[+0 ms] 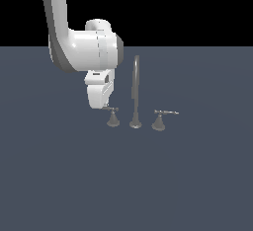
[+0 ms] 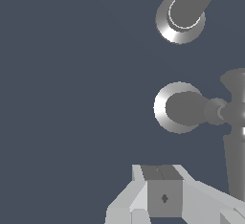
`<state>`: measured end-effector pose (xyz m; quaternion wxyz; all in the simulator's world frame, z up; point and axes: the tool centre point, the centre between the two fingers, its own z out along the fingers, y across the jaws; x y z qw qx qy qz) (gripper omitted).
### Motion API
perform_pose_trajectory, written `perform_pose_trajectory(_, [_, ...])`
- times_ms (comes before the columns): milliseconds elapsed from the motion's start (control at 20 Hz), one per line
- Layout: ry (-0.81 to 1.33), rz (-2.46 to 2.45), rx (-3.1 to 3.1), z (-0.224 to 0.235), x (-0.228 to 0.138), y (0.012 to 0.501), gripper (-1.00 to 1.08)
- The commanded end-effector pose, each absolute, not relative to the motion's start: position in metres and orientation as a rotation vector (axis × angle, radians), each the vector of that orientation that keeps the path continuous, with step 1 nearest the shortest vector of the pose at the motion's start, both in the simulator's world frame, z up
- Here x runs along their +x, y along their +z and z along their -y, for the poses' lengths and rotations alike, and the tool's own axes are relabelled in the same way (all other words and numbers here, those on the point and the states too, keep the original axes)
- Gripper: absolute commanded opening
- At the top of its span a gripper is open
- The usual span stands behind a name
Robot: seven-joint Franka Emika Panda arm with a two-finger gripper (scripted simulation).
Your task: Turn on the faucet by rotating a designated handle.
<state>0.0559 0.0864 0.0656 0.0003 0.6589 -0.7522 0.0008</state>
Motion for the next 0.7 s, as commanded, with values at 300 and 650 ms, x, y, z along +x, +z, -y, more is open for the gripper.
perform_pose_trajectory(300, [0.000,2.363,2.070,-0.103,0.030,0.065,-1.00])
perform_pose_trajectory(650, [0.008,2.371,2.076,-0.102,0.022,0.067,-1.00])
